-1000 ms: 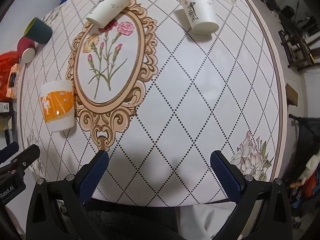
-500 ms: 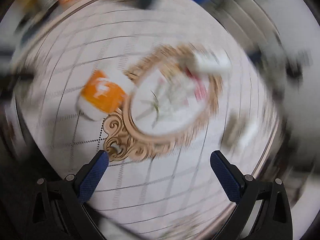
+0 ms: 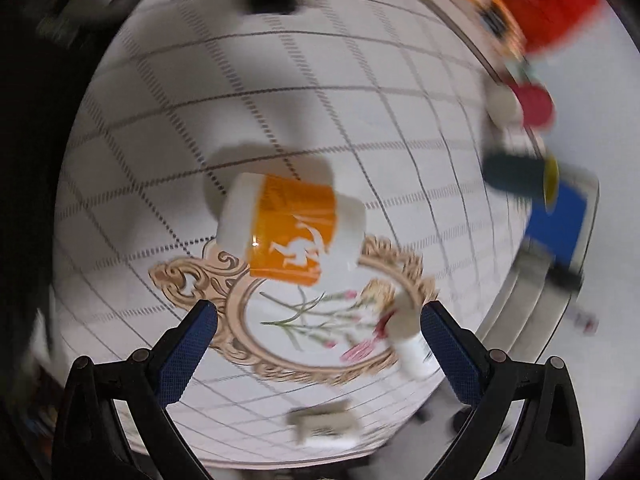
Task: Flip cup upside down
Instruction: 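Bring the cup to the right gripper, which grasps it while the left gripper releases, then rotate the held cup with the right gripper until its opening faces down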
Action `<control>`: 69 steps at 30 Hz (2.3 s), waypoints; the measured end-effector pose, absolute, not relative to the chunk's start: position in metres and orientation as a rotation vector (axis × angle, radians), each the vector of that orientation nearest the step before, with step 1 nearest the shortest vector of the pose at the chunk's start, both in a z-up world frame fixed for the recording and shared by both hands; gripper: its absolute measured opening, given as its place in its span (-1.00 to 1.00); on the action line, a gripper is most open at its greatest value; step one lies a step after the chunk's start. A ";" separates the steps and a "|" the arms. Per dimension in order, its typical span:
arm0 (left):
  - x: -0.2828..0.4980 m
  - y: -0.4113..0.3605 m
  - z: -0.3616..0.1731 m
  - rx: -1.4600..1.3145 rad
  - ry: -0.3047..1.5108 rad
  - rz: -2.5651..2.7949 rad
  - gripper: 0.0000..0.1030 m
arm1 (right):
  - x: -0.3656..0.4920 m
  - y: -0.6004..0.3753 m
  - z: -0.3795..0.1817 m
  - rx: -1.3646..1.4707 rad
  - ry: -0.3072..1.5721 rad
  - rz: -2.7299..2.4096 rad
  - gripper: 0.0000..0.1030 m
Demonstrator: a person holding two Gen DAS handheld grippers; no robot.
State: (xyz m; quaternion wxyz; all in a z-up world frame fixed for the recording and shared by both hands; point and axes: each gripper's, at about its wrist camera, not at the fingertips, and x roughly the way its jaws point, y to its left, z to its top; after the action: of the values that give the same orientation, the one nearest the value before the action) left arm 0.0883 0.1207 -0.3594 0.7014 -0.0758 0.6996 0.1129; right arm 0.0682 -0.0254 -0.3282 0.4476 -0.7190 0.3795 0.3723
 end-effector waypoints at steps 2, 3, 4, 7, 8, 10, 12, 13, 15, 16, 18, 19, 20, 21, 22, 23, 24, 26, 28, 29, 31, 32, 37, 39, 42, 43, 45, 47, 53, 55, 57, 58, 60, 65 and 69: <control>0.089 0.124 -0.364 -0.173 1.560 0.256 0.89 | 0.060 -0.025 -0.335 -1.904 0.856 1.001 1.00; 0.090 0.126 -0.367 -0.177 1.562 0.257 0.89 | 0.056 -0.026 -0.337 -1.951 0.820 1.032 1.00; 0.090 0.128 -0.369 -0.183 1.565 0.257 0.89 | 0.053 -0.027 -0.339 -2.008 0.776 1.066 1.00; 0.092 0.131 -0.376 -0.196 1.571 0.257 0.89 | 0.042 -0.037 -0.346 -2.199 0.584 1.167 1.00; 0.093 0.133 -0.378 -0.201 1.572 0.263 0.89 | 0.040 -0.041 -0.349 -2.271 0.506 1.207 1.00; 0.094 0.136 -0.381 -0.216 1.578 0.265 0.89 | 0.039 -0.051 -0.355 -2.390 0.355 1.267 1.00; 0.096 0.139 -0.385 -0.227 1.582 0.275 0.90 | 0.039 -0.058 -0.359 -2.476 0.227 1.327 1.00; 0.097 0.140 -0.388 -0.232 1.584 0.276 0.90 | 0.040 -0.063 -0.362 -2.516 0.160 1.355 1.00; 0.098 0.143 -0.391 -0.242 1.586 0.280 0.90 | 0.045 -0.071 -0.369 -2.602 0.016 1.406 0.94; 0.098 0.144 -0.392 -0.244 1.586 0.281 0.90 | 0.046 -0.075 -0.373 -2.631 -0.035 1.427 0.87; 0.101 0.148 -0.395 -0.252 1.587 0.281 0.90 | 0.049 -0.080 -0.380 -2.681 -0.106 1.470 0.84; 0.101 0.149 -0.397 -0.255 1.588 0.282 0.90 | 0.051 -0.081 -0.382 -2.696 -0.122 1.491 0.84; 0.101 0.150 -0.397 -0.255 1.588 0.285 0.90 | 0.052 -0.082 -0.385 -2.714 -0.134 1.519 0.84; 0.099 0.157 -0.400 -0.257 1.589 0.286 0.90 | 0.052 -0.083 -0.387 -2.724 -0.139 1.532 0.84; 0.099 0.159 -0.401 -0.259 1.590 0.285 0.90 | 0.053 -0.084 -0.389 -2.733 -0.149 1.549 0.84; 0.099 0.160 -0.403 -0.259 1.592 0.284 0.90 | 0.053 -0.085 -0.390 -2.742 -0.144 1.568 0.83; 0.099 0.160 -0.403 -0.256 1.595 0.286 0.89 | 0.053 -0.085 -0.394 -2.750 -0.136 1.579 0.81; 0.100 0.160 -0.405 -0.255 1.599 0.288 0.89 | 0.053 -0.086 -0.398 -2.756 -0.149 1.592 0.72; 0.102 0.159 -0.408 -0.251 1.604 0.288 0.89 | 0.053 -0.089 -0.403 -2.760 -0.160 1.601 0.68; 0.103 0.158 -0.409 -0.248 1.605 0.289 0.89 | 0.052 -0.089 -0.405 -2.761 -0.167 1.602 0.68; 0.104 0.157 -0.410 -0.242 1.607 0.289 0.89 | 0.052 -0.088 -0.409 -2.758 -0.155 1.609 0.68; 0.104 0.156 -0.410 -0.240 1.608 0.289 0.89 | 0.051 -0.088 -0.410 -2.755 -0.152 1.609 0.68; 0.103 0.150 -0.410 -0.228 1.607 0.284 0.89 | 0.052 -0.095 -0.418 -2.763 -0.144 1.606 0.60; 0.103 0.147 -0.409 -0.227 1.608 0.283 0.89 | 0.052 -0.096 -0.422 -2.760 -0.125 1.602 0.55; 0.102 0.145 -0.408 -0.228 1.610 0.281 0.89 | 0.053 -0.097 -0.426 -2.760 -0.108 1.597 0.53; 0.101 0.144 -0.409 -0.227 1.611 0.282 0.89 | 0.054 -0.098 -0.428 -2.760 -0.113 1.592 0.52; 0.100 0.143 -0.409 -0.229 1.614 0.285 0.89 | 0.056 -0.099 -0.430 -2.760 -0.099 1.588 0.51; 0.098 0.143 -0.410 -0.232 1.615 0.287 0.89 | 0.060 -0.100 -0.434 -2.757 -0.082 1.585 0.51; 0.092 0.141 -0.412 -0.236 1.616 0.294 0.89 | 0.062 -0.084 -0.438 -2.738 -0.044 1.589 0.49; 0.091 0.141 -0.410 -0.238 1.614 0.294 0.89 | 0.063 -0.081 -0.438 -2.726 -0.026 1.587 0.49; 0.091 0.140 -0.409 -0.239 1.612 0.294 0.89 | 0.060 -0.076 -0.438 -2.705 0.009 1.583 0.48; 0.091 0.139 -0.408 -0.239 1.612 0.293 0.89 | 0.056 -0.073 -0.439 -2.690 0.035 1.579 0.48; 0.091 0.141 -0.407 -0.233 1.609 0.293 0.89 | 0.056 -0.065 -0.439 -2.659 0.098 1.574 0.48; 0.092 0.139 -0.403 -0.224 1.606 0.295 0.89 | 0.059 -0.045 -0.435 -2.547 0.266 1.553 0.47; 0.091 0.136 -0.400 -0.208 1.604 0.289 0.89 | 0.064 -0.029 -0.432 -2.424 0.397 1.503 0.46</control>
State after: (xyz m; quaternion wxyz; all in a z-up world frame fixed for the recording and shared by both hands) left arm 0.0910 0.1356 -0.4002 0.6810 -0.0928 0.7148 0.1287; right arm 0.0641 -0.0293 -0.4320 0.1305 -0.8346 0.1366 0.5174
